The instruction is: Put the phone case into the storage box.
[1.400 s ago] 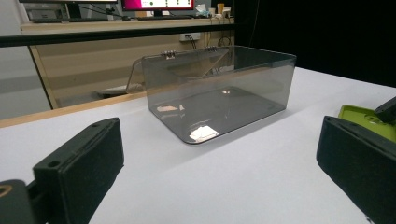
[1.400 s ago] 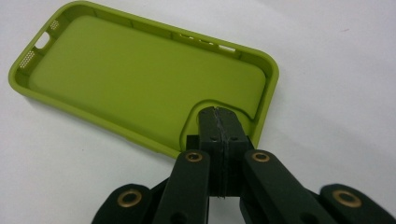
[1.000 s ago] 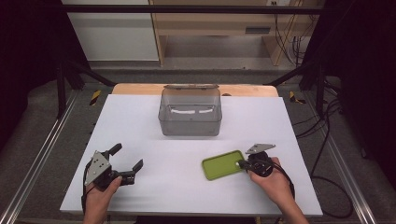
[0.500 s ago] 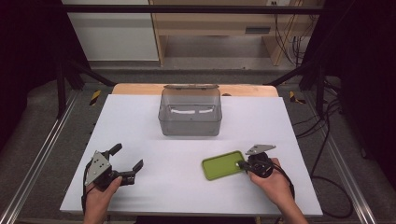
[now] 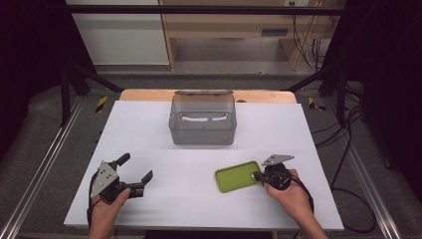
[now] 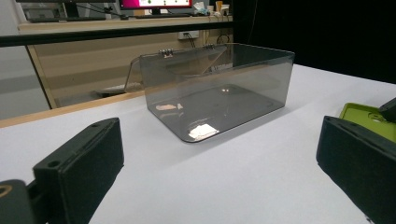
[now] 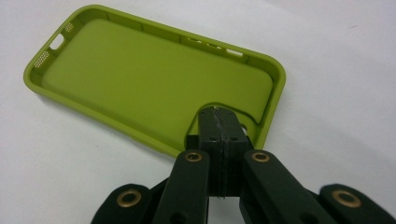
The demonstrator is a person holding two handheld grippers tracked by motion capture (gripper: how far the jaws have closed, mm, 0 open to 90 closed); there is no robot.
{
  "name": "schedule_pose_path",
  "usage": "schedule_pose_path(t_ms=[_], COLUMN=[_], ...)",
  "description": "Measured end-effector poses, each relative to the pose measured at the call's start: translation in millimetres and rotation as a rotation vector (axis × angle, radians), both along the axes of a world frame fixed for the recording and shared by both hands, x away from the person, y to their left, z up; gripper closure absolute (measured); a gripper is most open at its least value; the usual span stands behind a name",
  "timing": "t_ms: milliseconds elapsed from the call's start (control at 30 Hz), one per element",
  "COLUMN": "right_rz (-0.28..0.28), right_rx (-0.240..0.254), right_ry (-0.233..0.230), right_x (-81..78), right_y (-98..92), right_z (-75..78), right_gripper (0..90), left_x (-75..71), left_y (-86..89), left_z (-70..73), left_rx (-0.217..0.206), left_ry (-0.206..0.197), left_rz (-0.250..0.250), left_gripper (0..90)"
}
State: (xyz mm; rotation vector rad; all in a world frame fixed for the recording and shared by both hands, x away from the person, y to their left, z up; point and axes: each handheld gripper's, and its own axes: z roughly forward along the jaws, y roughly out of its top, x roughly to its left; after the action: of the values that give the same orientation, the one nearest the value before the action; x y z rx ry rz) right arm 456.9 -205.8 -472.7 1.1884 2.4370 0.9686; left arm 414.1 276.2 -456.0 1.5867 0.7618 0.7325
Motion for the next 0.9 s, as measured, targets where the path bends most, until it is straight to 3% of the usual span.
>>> schedule_pose_path(t_ms=[900], right_rz=[0.002], right_rx=[0.009], right_ry=[-0.003], right_x=[-5.2], right_y=[0.3], right_z=[-0.5], right_gripper=[90.0], left_x=[-0.1], left_y=[-0.6], left_z=[-0.1], left_rx=[0.003], left_ry=[0.002], left_rz=[-0.003], left_gripper=[0.6])
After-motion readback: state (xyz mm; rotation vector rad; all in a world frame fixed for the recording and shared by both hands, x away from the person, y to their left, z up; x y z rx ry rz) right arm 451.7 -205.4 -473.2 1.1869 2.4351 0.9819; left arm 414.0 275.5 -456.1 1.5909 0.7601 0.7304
